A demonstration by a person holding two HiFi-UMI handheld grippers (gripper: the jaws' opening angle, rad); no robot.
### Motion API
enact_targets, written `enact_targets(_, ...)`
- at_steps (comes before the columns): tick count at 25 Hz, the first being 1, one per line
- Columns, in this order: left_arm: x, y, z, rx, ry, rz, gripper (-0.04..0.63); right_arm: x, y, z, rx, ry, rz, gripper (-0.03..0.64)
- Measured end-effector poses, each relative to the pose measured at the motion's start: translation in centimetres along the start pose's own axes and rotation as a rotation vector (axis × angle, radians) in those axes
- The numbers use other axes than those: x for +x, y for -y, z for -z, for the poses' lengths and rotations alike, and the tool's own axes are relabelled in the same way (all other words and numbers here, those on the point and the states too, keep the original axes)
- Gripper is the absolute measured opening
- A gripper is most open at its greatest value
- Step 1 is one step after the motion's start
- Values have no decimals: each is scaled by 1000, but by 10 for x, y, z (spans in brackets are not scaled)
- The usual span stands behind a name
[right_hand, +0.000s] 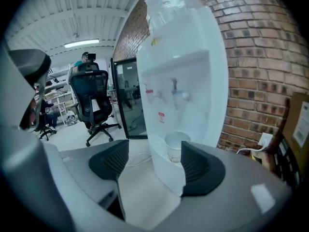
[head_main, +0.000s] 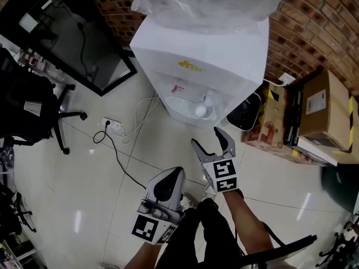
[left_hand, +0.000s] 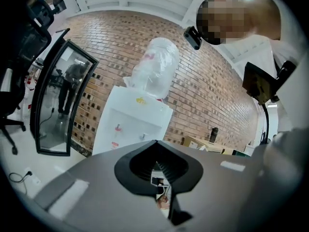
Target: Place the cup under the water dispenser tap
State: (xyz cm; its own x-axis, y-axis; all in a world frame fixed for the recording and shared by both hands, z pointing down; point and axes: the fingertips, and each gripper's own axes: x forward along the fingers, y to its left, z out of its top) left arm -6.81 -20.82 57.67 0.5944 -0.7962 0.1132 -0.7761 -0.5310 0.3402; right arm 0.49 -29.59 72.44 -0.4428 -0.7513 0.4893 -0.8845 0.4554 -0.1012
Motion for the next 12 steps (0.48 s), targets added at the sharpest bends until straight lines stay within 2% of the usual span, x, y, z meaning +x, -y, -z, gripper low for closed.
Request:
enact_targets(4, -13, 8, -27, 0, 14, -11, -9, -43, -29, -42, -8, 55, -37, 267)
enact_targets(12, -36, 40, -91, 51, 42, 9, -10, -142, -88, -136, -21, 169, -139, 111)
